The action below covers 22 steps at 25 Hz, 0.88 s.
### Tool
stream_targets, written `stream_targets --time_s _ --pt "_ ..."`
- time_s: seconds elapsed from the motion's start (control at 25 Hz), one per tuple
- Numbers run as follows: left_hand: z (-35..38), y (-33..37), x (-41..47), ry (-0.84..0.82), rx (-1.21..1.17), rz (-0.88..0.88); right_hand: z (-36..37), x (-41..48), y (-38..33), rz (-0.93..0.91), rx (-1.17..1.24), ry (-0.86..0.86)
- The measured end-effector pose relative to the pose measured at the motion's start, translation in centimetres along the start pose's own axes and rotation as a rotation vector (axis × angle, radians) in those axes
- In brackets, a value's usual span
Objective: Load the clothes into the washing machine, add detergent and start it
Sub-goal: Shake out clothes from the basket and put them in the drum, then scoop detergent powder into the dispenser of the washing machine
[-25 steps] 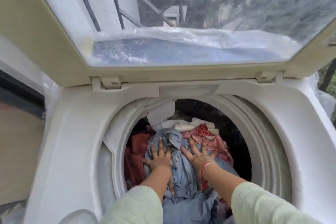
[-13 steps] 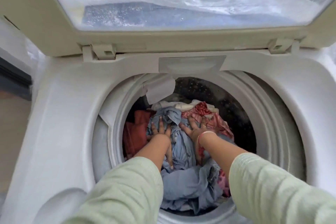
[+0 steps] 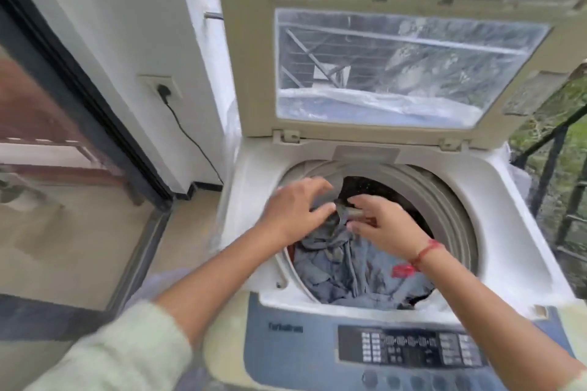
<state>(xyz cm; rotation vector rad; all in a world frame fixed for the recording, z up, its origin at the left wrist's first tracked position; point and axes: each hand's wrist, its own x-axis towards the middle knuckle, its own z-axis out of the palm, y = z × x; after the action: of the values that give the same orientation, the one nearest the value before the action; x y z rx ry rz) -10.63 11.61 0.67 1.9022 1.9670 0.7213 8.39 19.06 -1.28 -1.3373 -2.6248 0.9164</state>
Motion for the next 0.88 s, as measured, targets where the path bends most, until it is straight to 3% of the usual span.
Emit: stream_targets --time_s 0.12,0.32,0.52,0.88 --pt "-6.7 -0.5 -9.9 0.462 -0.229 -0.115 -0.1 -6.3 -7.0 -0.106 0.404 0.274" --pt "-10.4 -4.7 -27.5 0.661 -0.401 -0.382 3.9 -14.4 -17.2 -0.204 0.715 0.356" --pt "-7.9 -6.5 -39.4 0.792 -0.473 -0.597 10.1 -17.9 -24.5 -0.208 0.761 0.301" --pt "-8.2 -7.7 -49.2 1.026 -0.527 -0.821 16.5 -20.9 -31.6 -0.387 0.484 -0.176"
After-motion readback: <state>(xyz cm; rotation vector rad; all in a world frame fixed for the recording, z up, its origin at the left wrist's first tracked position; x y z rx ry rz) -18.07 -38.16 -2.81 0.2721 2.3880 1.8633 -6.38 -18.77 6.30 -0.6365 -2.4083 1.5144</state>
